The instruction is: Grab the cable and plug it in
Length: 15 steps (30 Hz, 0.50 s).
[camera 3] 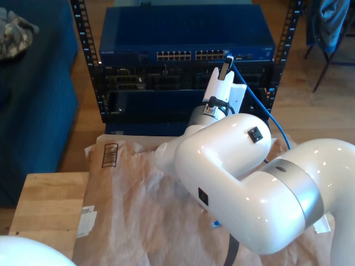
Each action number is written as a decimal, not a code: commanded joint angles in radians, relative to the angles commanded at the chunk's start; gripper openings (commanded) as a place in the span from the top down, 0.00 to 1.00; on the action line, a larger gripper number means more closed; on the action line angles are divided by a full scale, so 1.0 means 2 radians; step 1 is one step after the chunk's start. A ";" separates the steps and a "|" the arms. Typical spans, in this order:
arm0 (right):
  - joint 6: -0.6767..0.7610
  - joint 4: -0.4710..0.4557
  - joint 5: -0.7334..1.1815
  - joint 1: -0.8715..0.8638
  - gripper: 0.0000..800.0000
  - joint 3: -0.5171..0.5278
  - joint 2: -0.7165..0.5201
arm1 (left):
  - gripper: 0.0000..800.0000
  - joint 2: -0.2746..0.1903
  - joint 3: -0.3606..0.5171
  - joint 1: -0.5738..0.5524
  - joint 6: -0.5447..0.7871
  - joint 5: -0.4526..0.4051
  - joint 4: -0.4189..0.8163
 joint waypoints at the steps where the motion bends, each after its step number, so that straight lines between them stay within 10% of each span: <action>1: 0.000 0.000 0.000 0.000 1.00 0.000 -0.001 | 0.00 0.000 0.000 0.001 0.000 0.000 0.000; 15: 0.000 0.000 0.001 -0.005 1.00 -0.003 -0.002 | 0.00 0.000 0.000 0.000 0.000 0.000 0.000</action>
